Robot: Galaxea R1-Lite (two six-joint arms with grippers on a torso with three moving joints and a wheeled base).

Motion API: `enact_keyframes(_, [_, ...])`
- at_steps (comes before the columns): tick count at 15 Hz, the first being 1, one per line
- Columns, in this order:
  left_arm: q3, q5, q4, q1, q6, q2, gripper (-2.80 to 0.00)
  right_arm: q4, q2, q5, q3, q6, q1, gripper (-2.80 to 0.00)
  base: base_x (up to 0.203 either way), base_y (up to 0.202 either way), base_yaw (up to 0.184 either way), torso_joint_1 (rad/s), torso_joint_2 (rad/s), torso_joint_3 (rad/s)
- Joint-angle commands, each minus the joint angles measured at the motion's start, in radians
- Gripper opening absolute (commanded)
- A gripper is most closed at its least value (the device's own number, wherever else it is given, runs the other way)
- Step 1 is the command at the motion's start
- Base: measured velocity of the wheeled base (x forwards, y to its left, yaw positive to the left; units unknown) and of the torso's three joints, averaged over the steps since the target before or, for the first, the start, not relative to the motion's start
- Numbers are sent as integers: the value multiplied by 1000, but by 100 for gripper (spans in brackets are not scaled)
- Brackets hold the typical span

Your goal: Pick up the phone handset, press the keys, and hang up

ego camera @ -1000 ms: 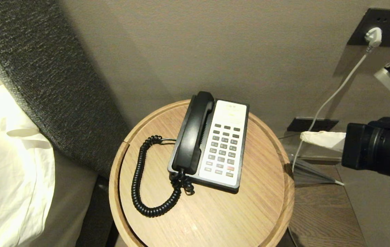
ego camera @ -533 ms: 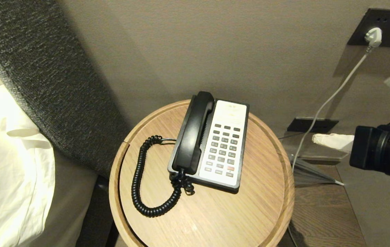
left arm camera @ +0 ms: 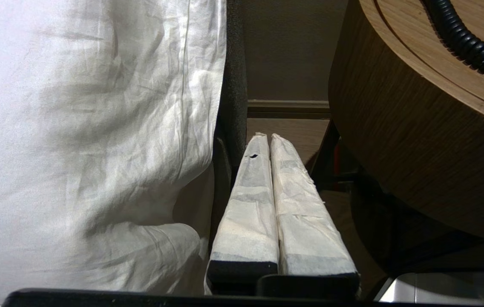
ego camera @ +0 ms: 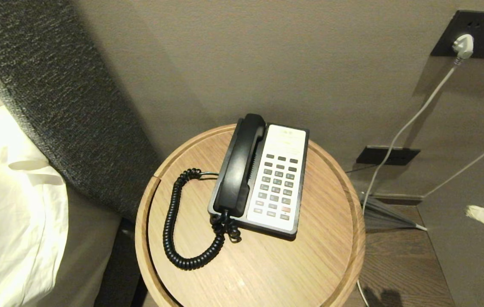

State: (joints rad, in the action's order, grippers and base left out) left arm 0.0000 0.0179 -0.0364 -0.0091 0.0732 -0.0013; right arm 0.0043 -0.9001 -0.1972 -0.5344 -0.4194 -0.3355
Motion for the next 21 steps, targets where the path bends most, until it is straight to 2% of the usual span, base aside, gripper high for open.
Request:
enact_keyframes(1, [20, 0, 0, 0, 0, 1, -280, -6, 183, -33, 92, -3, 92, -280, 0, 0, 0, 0, 0, 0])
enact_keyframes(3, [20, 0, 0, 0, 0, 1, -280, -19, 254, -50, 149, -2, 218, -280, 0, 0, 0, 0, 0, 0])
enact_keyframes(4, [20, -1, 0, 0, 0, 1, -280, -22, 266, -17, 176, -3, 253, -280, 0, 0, 0, 0, 0, 0])
enact_keyframes(5, [20, -1, 0, 0, 0, 1, -280, -24, 270, 19, 186, -7, 262, -280, 0, 0, 0, 0, 0, 0])
enact_keyframes(7, [20, -1, 0, 0, 0, 1, -280, -25, 290, 10, 220, -6, 271, -280, 0, 0, 0, 0, 0, 0])
enact_keyframes(9, [20, 0, 0, 0, 0, 1, -280, -44, 361, 24, 291, 1, 357, -280, 0, 0, 0, 0, 0, 0])
enact_keyframes(10, [20, -1, 0, 0, 0, 1, -280, -61, 407, 42, 320, 9, 376, -280, 0, 0, 0, 0, 0, 0])
enact_keyframes(14, [20, 0, 0, 0, 2, 1, -280, -77, 635, 131, 405, 77, 389, -280, 0, 0, 0, 0, 0, 0])
enact_keyframes(16, [20, -1, 0, 0, 0, 1, -280, -84, 690, 232, 453, 129, 380, -280, 0, 0, 0, 0, 0, 0])
enact_keyframes(17, [20, 0, 0, 0, 0, 1, -280, -95, 698, 243, 474, 146, 375, -280, 0, 0, 0, 0, 0, 0])
enact_keyframes(19, [20, 0, 0, 0, 0, 2, -280, -128, 735, 244, 540, 247, 356, -280, 0, 0, 0, 0, 0, 0])
enact_keyframes(21, [20, 0, 0, 0, 0, 1, -280, -35, 818, 237, 525, 288, 351, -280, 0, 0, 0, 0, 0, 0])
